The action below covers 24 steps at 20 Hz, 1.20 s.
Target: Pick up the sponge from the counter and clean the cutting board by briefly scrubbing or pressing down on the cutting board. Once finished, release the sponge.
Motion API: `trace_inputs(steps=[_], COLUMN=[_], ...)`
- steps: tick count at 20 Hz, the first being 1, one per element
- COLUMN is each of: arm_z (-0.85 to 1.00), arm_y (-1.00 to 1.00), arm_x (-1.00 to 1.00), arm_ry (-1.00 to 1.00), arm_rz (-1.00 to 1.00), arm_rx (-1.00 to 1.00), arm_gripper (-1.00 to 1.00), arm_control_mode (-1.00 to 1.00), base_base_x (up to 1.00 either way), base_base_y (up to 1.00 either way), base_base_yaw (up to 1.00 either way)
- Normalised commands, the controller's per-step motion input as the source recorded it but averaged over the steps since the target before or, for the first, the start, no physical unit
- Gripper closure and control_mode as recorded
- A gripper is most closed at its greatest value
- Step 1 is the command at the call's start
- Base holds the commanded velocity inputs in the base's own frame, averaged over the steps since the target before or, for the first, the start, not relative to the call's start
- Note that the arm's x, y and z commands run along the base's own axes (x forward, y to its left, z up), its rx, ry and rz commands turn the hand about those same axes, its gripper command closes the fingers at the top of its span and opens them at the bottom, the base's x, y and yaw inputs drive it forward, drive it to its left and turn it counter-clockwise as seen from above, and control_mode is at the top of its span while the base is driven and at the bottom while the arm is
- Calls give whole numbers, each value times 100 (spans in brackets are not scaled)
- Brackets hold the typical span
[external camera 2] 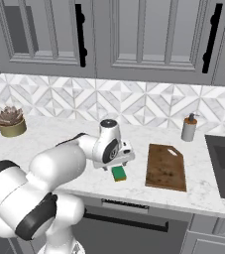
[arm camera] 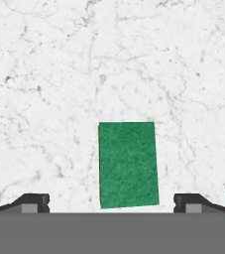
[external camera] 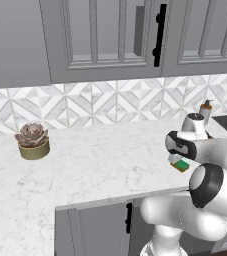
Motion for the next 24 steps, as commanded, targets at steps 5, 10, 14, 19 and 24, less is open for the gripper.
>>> trace_inputs(steps=[5,10,14,19,24], arm_z=[-19,-16,-17,-12,-8], arm_y=[-12,-1,0,0,0], arm_x=[6,2,8,14,10], arm_ry=[0,0,0,0,0], arm_rz=[0,0,0,0,0], arm_rx=[0,0,0,0,0], arm_gripper=[-100,-100,-100,-100,-100], arm_control_mode=[-100,-100,-100,-100,-100], base_base_x=[0,0,0,0,0], base_base_y=[0,0,0,0,0], base_base_yaw=[0,0,0,0,0])
